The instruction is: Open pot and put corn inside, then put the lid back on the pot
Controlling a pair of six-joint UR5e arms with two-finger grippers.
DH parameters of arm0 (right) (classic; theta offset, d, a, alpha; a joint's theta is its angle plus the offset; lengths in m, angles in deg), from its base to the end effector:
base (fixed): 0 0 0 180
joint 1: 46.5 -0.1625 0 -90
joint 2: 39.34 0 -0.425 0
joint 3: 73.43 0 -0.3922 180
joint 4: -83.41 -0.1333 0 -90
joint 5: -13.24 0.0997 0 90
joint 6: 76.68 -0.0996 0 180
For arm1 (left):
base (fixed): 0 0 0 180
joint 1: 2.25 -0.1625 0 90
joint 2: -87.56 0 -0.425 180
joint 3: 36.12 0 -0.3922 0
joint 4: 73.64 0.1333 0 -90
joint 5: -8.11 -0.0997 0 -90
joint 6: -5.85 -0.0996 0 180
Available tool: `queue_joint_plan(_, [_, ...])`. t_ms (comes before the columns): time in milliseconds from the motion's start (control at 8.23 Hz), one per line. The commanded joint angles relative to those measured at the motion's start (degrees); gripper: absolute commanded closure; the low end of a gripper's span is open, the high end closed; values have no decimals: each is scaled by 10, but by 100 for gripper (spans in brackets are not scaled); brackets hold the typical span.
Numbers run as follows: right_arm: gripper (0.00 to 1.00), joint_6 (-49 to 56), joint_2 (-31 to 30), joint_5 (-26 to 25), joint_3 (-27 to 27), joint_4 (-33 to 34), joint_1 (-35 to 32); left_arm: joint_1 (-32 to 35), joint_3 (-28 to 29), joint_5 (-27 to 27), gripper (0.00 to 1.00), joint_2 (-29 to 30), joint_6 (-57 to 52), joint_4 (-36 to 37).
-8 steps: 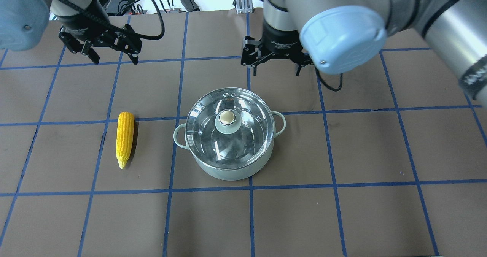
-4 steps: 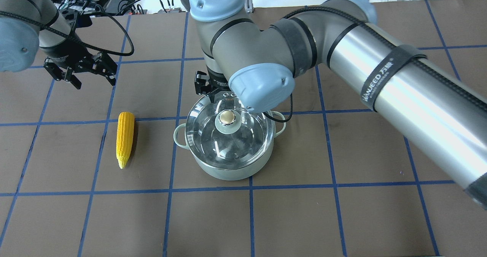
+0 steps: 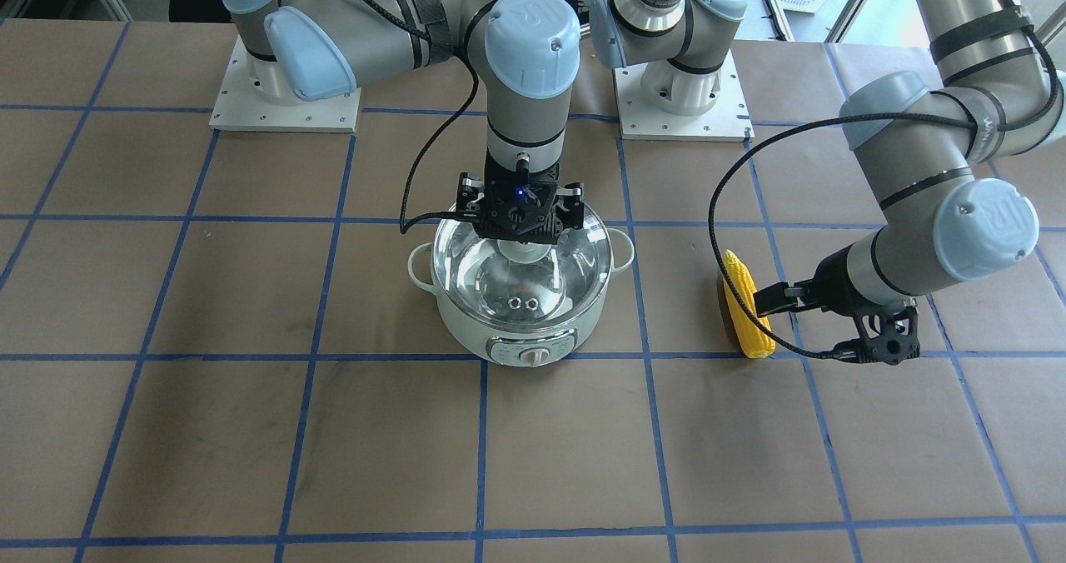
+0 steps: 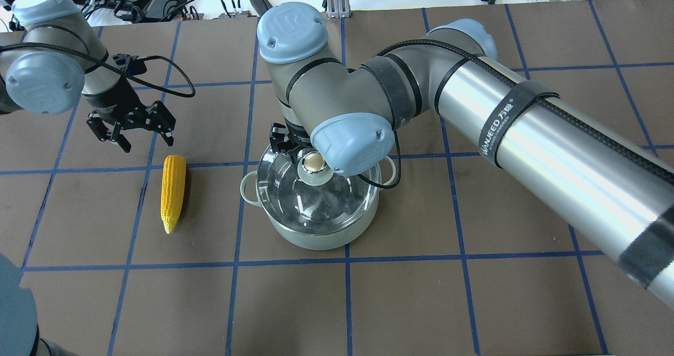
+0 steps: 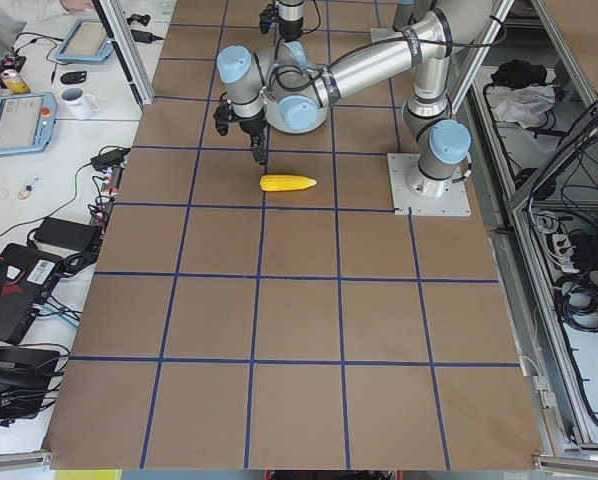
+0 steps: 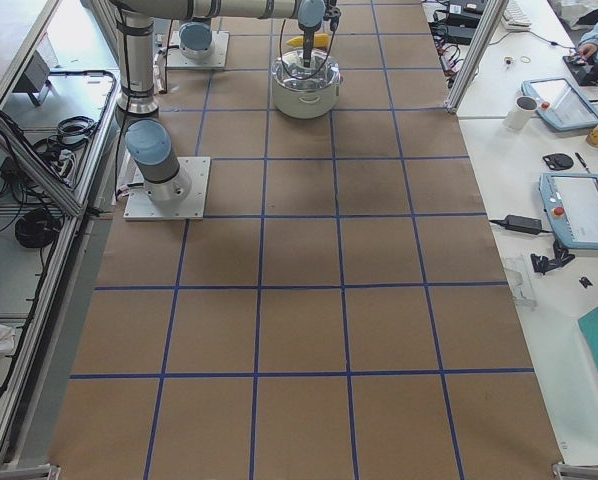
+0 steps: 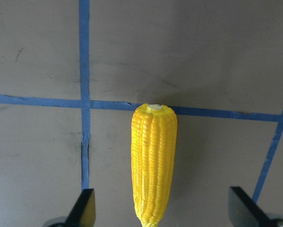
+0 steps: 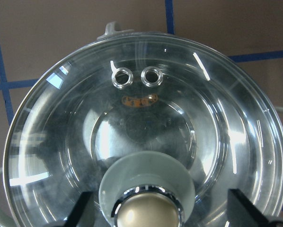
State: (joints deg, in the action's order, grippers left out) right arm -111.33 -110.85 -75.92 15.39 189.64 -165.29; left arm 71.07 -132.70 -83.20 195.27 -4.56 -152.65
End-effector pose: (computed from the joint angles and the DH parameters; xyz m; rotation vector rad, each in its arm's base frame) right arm 0.4104 -0.4671 0.3474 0.1607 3.1347 0.0373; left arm 0.0355 -0.5749 0.2862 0.1648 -3.0843 -0.3584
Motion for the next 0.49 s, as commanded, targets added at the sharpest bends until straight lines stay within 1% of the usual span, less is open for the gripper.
queue_joint_plan(0, [1, -2, 1, 11, 3, -2, 0, -1, -10, 1, 0, 46, 0, 3])
queue_joint_plan(121, [20, 2, 1, 11, 3, 0, 0, -5, -19, 1, 0, 62, 0, 10])
queue_joint_plan(243, [32, -2, 1, 14, 3, 0, 0, -5, -25, 1, 0, 71, -5, 11])
queue_joint_plan(364, [33, 0, 1, 21, 3, 1, 0, -5, -26, -5, 0, 76, -14, 10])
